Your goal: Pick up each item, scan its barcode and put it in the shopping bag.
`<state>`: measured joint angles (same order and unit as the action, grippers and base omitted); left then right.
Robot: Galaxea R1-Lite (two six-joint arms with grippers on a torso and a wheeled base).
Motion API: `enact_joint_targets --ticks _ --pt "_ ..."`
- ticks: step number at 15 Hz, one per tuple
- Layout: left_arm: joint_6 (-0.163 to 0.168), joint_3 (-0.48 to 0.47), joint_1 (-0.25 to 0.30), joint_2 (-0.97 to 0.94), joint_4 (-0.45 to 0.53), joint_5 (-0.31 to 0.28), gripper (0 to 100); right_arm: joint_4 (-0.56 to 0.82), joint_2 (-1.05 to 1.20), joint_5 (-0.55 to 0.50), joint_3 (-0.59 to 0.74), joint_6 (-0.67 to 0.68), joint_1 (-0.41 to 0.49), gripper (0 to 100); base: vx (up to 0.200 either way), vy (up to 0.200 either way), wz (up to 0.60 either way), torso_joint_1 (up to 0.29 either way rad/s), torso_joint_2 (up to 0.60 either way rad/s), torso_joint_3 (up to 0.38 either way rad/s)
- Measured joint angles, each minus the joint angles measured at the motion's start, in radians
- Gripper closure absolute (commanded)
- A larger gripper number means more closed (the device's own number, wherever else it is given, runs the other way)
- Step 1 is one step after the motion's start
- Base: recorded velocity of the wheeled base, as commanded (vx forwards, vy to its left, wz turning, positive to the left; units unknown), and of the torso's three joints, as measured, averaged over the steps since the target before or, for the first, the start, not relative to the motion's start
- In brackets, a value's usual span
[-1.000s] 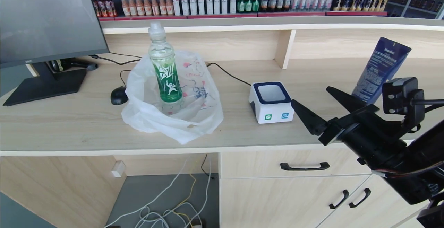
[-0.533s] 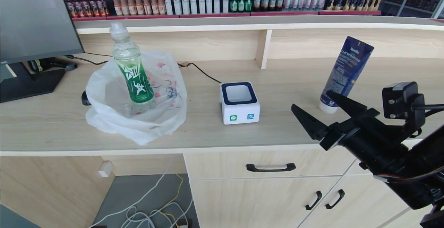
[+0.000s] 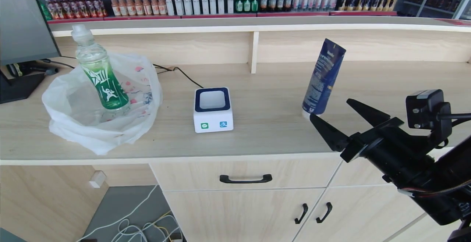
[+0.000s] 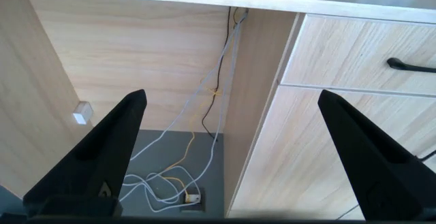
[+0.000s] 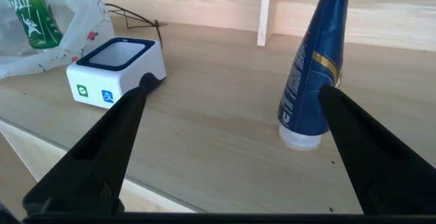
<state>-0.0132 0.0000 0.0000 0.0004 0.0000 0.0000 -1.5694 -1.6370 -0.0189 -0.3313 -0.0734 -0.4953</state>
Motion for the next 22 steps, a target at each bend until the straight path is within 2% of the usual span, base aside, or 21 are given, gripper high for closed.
enact_joint_targets --ticks 5,9,12,18,22 --pt "0.007 0.0 -0.002 0.0 0.0 0.0 0 0.0 -0.016 -0.001 -0.012 -0.001 -0.003 0 0.0 0.0 0.0 0.0 0.0 0.0" --pt "0.007 0.0 -0.002 0.0 0.001 0.0 0 0.0 -0.043 -0.008 -0.072 -0.038 -0.005 0 0.0 0.0 0.0 0.0 0.0 0.0" --pt "0.008 0.0 0.0 0.0 0.0 0.0 0 0.0 -0.066 -0.067 -0.112 -0.016 -0.001 0 0.0 0.0 0.0 0.0 0.0 0.0" --pt "0.008 0.0 0.0 0.0 0.0 0.0 0 0.162 -0.108 -0.131 -0.272 0.002 -0.001 0 0.0 0.0 0.0 0.0 0.0 0.0" --pt "0.007 0.0 0.0 0.0 0.0 0.0 0 0.22 -0.164 -0.146 -0.411 -0.001 -0.002 0 0.0 0.0 0.0 0.0 0.0 0.0"
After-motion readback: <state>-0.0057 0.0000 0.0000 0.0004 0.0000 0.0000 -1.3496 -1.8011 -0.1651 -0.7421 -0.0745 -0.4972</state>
